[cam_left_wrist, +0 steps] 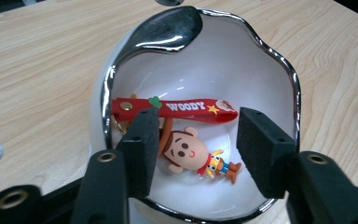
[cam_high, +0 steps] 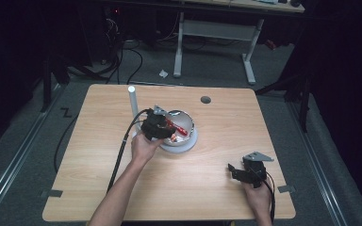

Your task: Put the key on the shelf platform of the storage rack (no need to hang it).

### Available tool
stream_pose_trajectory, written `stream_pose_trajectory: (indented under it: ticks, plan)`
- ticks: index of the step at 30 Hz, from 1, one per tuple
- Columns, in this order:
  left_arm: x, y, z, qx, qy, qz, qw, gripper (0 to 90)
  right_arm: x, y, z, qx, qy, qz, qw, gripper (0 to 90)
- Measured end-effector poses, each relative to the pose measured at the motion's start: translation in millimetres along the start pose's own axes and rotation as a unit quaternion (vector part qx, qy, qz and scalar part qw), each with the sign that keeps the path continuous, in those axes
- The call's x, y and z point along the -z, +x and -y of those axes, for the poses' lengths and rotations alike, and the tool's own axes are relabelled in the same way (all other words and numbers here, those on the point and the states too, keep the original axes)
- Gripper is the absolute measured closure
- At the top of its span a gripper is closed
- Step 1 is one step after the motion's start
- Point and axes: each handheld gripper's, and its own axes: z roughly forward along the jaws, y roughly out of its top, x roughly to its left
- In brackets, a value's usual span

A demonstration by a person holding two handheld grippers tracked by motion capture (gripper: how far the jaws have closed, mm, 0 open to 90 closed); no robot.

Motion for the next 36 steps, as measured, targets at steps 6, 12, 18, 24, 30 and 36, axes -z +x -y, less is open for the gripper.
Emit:
stream_pose_trajectory:
  ticks: [6,12,18,24,30,36]
  plan:
    - [11.8,-3.9,-3.5,-0.004,-0.013,0.017,0.9998,42.6,0.0,-0.1,0.0,0.000,0.000,0.000,1.0000,28.9]
    - [25.0,-6.5,-7.1,-0.006,-0.014,0.027,0.9995,39.8,0.0,-0.1,0.0,0.000,0.000,0.000,1.0000,28.9]
    - [37.0,-4.9,-15.9,0.007,-0.016,0.031,0.9994,38.2,0.0,-0.1,0.0,0.000,0.000,0.000,1.0000,28.9]
    - [47.6,0.2,-23.1,0.017,-0.026,0.035,0.9989,38.0,0.2,-0.1,0.3,0.002,0.000,-0.001,1.0000,28.8]
    - [57.5,7.9,-28.2,0.014,-0.031,0.032,0.9989,37.7,0.3,-0.1,0.4,0.002,0.000,-0.001,1.0000,28.8]
    - [69.9,9.6,-37.0,0.020,-0.043,0.038,0.9982,37.6,0.4,0.1,0.4,0.001,0.000,-0.002,1.0000,28.8]
